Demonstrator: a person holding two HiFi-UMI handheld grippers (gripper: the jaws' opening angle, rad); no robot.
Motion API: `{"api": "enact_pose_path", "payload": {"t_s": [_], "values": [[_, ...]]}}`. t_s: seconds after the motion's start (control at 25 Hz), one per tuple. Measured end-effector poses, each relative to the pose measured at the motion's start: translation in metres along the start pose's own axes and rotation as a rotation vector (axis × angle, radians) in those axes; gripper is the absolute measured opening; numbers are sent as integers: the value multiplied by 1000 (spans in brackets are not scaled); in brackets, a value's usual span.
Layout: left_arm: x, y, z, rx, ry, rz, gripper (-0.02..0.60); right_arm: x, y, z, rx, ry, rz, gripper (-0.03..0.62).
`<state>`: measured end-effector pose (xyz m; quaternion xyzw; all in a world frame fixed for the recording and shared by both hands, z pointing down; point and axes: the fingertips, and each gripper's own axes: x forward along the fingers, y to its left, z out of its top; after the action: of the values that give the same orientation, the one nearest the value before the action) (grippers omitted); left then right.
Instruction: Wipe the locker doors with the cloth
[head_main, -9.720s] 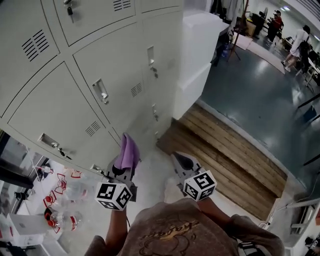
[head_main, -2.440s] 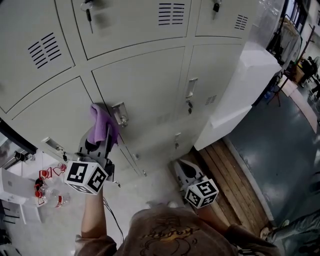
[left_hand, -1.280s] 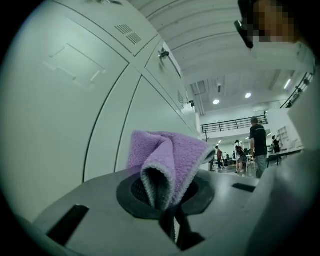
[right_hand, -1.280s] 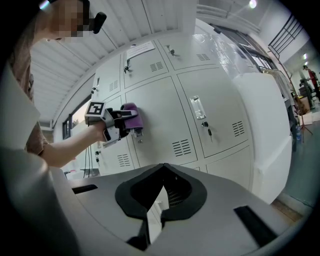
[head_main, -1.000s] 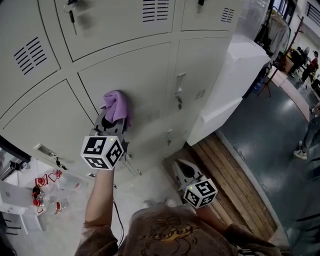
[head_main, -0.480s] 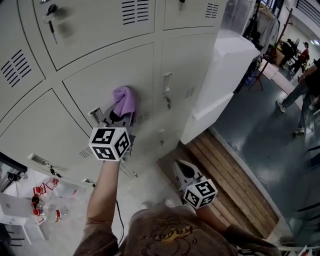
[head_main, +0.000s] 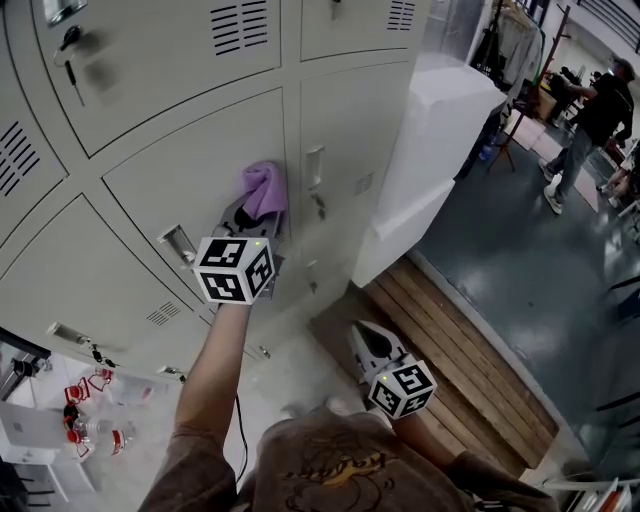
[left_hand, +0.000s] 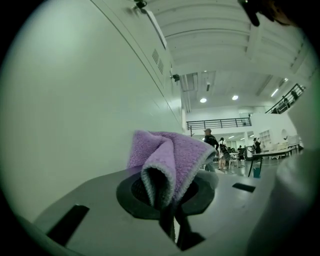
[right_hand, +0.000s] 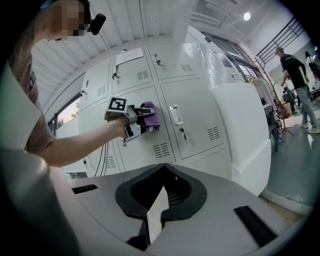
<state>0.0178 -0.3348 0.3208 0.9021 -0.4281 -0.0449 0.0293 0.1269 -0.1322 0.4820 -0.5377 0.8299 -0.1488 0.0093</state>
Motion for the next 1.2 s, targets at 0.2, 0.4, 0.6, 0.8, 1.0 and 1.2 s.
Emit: {"api": "enact_pose_path", "payload": {"t_s": [0.2,0.4,0.6,0.8,1.0,1.2], "values": [[19,-10,-5,6,16,-28,40,-2,-5,1,2,-5,-12,-3],[34,-20,-11,16,41,-53,40,-6,-12,2,12,-10,-33,-3],[45,-33,-15,5,55,-93,40,-4,-15,5,11,-17,-36,-3],[33,-55,-11,-38,41,-170,40,-2,-16,7,10,-19,-34,-3],[4,-67,-3,-65,25,-216,40,1,-13,8,4,-12,-16,-3],[-32,-61,-5,-37,23,-197,40,8,-5,8,-3,-8,10,-3]]}}
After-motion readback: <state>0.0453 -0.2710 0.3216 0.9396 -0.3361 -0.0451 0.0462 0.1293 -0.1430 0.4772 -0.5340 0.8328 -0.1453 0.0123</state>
